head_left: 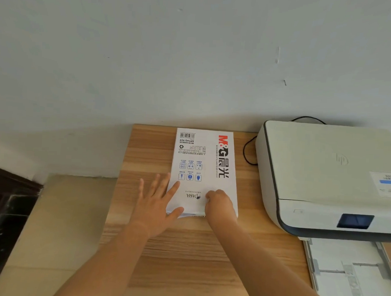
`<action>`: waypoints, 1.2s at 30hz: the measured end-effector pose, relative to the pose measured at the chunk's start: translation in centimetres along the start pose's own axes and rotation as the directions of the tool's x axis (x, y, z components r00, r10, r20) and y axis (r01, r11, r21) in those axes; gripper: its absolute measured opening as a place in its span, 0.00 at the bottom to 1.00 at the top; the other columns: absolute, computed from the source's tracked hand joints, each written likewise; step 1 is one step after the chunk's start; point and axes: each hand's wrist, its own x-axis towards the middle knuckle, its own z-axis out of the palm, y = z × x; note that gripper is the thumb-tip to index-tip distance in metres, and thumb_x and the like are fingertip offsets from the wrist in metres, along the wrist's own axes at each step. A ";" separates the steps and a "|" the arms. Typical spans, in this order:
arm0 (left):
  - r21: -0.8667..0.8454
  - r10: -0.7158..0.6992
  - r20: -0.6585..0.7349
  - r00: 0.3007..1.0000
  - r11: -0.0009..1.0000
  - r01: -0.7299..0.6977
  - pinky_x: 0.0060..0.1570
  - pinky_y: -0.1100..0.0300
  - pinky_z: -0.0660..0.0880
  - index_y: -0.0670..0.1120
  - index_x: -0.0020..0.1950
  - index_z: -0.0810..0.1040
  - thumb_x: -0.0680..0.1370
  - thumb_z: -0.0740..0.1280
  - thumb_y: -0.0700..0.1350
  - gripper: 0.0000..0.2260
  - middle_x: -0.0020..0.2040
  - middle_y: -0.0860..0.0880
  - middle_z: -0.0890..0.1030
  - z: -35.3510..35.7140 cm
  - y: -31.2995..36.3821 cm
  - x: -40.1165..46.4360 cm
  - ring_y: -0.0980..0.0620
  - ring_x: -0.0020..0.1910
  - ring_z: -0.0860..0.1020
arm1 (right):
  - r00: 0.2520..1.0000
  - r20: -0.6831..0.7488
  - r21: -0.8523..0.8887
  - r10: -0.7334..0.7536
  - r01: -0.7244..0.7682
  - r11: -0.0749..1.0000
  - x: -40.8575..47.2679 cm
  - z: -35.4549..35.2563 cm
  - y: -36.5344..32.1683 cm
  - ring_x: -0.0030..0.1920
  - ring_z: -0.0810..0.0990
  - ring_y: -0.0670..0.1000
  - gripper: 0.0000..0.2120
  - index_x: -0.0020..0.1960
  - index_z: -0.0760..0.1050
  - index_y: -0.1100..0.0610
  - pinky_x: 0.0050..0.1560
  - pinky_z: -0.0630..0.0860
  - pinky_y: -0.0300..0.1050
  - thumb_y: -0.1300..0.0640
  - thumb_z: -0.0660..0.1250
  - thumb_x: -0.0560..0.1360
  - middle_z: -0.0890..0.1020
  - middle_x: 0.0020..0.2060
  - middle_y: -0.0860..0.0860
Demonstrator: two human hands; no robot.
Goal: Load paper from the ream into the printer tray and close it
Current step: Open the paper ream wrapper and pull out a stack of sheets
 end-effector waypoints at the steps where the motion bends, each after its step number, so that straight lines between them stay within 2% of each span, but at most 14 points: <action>1: -0.003 -0.001 0.002 1.000 1.000 0.001 0.71 0.37 0.35 0.58 0.77 0.46 0.74 0.41 0.71 0.33 0.79 0.51 0.44 -0.1 0.0 -0.1 0.48 0.77 0.41 | 0.999 0.011 0.008 0.030 -0.030 1.000 0.2 -0.1 -0.1 0.55 0.76 0.56 0.15 0.60 0.74 0.57 0.47 0.74 0.48 0.66 0.56 0.77 0.75 0.55 0.55; 5: 0.009 -0.002 0.010 1.000 1.000 0.002 0.71 0.37 0.33 0.58 0.77 0.43 0.75 0.43 0.70 0.33 0.79 0.52 0.40 -0.4 0.0 -0.1 0.49 0.76 0.36 | 0.997 0.052 -0.007 0.064 -0.064 0.998 0.8 -0.3 -0.1 0.54 0.77 0.56 0.17 0.61 0.74 0.58 0.48 0.76 0.48 0.69 0.56 0.76 0.75 0.56 0.56; 9: 0.016 0.001 0.030 1.000 1.000 -0.002 0.70 0.38 0.32 0.59 0.77 0.42 0.75 0.43 0.70 0.33 0.78 0.52 0.37 -0.7 -0.1 -0.3 0.49 0.76 0.34 | 0.996 0.078 -0.017 0.051 -0.050 0.999 1.4 -0.4 -0.2 0.51 0.79 0.56 0.15 0.57 0.77 0.59 0.49 0.78 0.47 0.68 0.58 0.75 0.78 0.54 0.56; 14: 0.006 0.004 0.047 0.999 1.000 -0.004 0.70 0.38 0.32 0.59 0.77 0.40 0.75 0.42 0.70 0.33 0.78 0.52 0.36 -0.9 -0.2 -0.3 0.50 0.75 0.33 | 0.998 0.009 -0.016 -0.068 0.068 0.998 1.4 0.2 0.5 0.52 0.73 0.55 0.11 0.52 0.77 0.59 0.52 0.76 0.49 0.65 0.59 0.74 0.74 0.51 0.53; 17: 0.010 0.006 0.046 0.999 1.000 -0.006 0.71 0.37 0.33 0.59 0.77 0.41 0.75 0.42 0.70 0.33 0.79 0.52 0.38 -0.8 -0.3 -0.2 0.49 0.76 0.34 | 0.983 -0.028 -0.026 -0.180 0.180 0.983 0.8 0.5 1.1 0.52 0.72 0.55 0.08 0.51 0.75 0.60 0.48 0.74 0.47 0.64 0.60 0.74 0.75 0.50 0.54; 20: 0.013 0.005 0.054 0.999 1.000 -0.005 0.71 0.38 0.33 0.59 0.77 0.42 0.74 0.39 0.71 0.34 0.79 0.52 0.39 -0.9 -0.2 0.0 0.49 0.76 0.35 | 0.963 -0.041 -0.042 -0.267 0.265 0.963 0.0 0.8 1.6 0.52 0.75 0.56 0.09 0.54 0.75 0.60 0.48 0.74 0.48 0.65 0.58 0.76 0.78 0.50 0.55; 23: -0.001 0.013 0.047 0.999 1.000 -0.013 0.71 0.39 0.32 0.59 0.77 0.42 0.72 0.36 0.71 0.35 0.79 0.52 0.39 -1.0 0.2 0.1 0.49 0.76 0.35 | 0.943 -0.086 -0.006 -0.321 0.322 0.947 -0.7 1.2 2.2 0.57 0.75 0.56 0.14 0.62 0.74 0.58 0.54 0.73 0.48 0.64 0.59 0.78 0.79 0.55 0.54; 25: -0.001 0.015 0.049 0.999 1.000 -0.015 0.71 0.38 0.33 0.59 0.77 0.42 0.71 0.34 0.71 0.36 0.79 0.52 0.40 -1.0 0.4 0.2 0.49 0.76 0.36 | 0.931 -0.099 0.010 -0.351 0.354 0.935 -1.1 1.4 2.5 0.58 0.75 0.56 0.16 0.63 0.75 0.58 0.55 0.73 0.49 0.65 0.60 0.77 0.79 0.55 0.55; 29: 0.000 0.022 0.056 0.998 1.000 -0.022 0.71 0.38 0.34 0.58 0.77 0.42 0.70 0.32 0.72 0.37 0.78 0.52 0.39 -1.1 0.9 0.2 0.50 0.76 0.35 | 0.902 -0.134 0.017 -0.411 0.416 0.909 -2.0 1.6 2.9 0.51 0.77 0.57 0.11 0.54 0.80 0.60 0.51 0.76 0.51 0.66 0.63 0.74 0.81 0.48 0.56; 32: -0.002 0.031 0.063 0.998 1.000 -0.031 0.71 0.39 0.33 0.58 0.76 0.39 0.70 0.32 0.72 0.36 0.78 0.53 0.37 -1.0 1.2 0.0 0.50 0.76 0.34 | 0.878 -0.169 -0.028 -0.447 0.449 0.893 -2.8 2.4 3.5 0.39 0.77 0.57 0.06 0.41 0.79 0.60 0.39 0.78 0.54 0.69 0.67 0.69 0.79 0.37 0.55; 36: -0.013 0.026 0.051 0.998 1.000 -0.025 0.72 0.39 0.35 0.59 0.76 0.41 0.71 0.33 0.72 0.35 0.78 0.53 0.39 -0.9 1.5 -0.4 0.50 0.76 0.36 | 0.864 -0.187 -0.056 -0.467 0.465 0.883 -3.8 3.8 4.1 0.34 0.75 0.54 0.08 0.38 0.77 0.58 0.30 0.76 0.48 0.70 0.70 0.65 0.76 0.34 0.52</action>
